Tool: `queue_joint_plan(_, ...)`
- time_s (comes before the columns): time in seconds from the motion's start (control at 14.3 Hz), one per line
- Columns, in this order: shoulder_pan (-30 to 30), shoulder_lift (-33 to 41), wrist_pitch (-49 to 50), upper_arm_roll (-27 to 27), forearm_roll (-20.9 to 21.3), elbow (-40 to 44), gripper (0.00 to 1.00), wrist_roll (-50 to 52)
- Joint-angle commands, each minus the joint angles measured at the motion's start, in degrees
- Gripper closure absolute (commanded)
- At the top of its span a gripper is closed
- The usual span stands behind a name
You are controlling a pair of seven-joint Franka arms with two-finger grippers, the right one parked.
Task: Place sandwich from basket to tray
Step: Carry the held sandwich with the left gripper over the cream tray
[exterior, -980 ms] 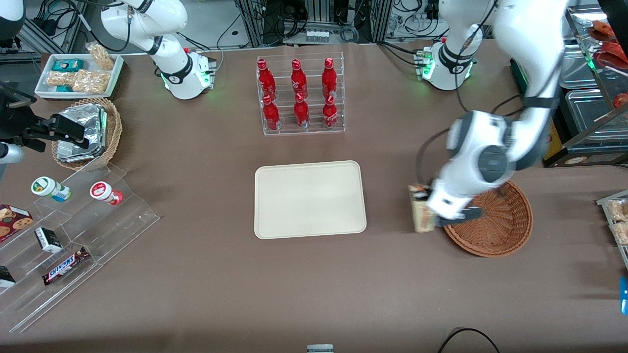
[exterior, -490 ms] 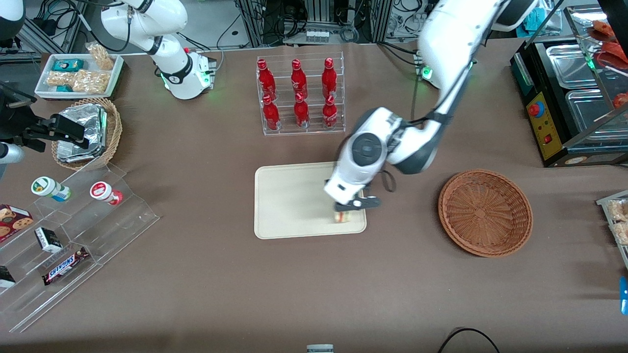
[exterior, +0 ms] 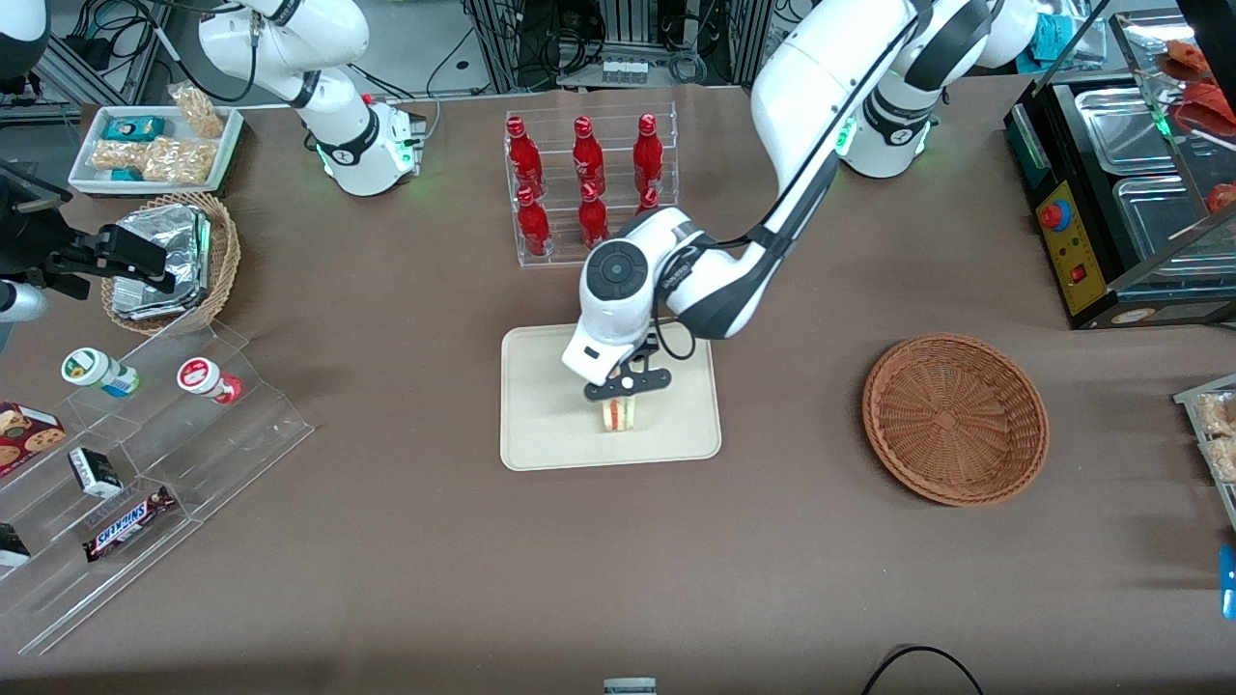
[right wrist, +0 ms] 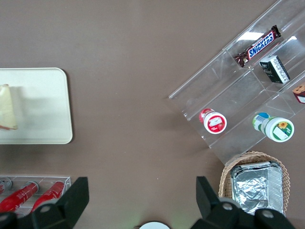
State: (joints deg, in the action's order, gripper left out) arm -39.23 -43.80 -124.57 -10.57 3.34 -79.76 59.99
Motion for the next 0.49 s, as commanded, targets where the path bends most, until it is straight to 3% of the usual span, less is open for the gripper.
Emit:
queue_joint_plan(0.0,-1.8,-2.9,-2.3,0.6,1.1,1.9,0.99,2.1)
queue_joint_plan(0.14,-1.8,-2.9,-2.6,0.6,1.1,1.8,0.94,2.0)
queue_joint_plan(0.21,-1.7,-2.7,-2.6,0.6,1.1,1.8,0.74,1.9)
queue_joint_plan(0.28,-1.6,-2.6,-2.5,0.6,1.0,1.9,0.05,1.7)
queue_joint_plan(0.42,-1.6,-1.6,-1.7,0.8,1.1,1.9,0.0,2.0)
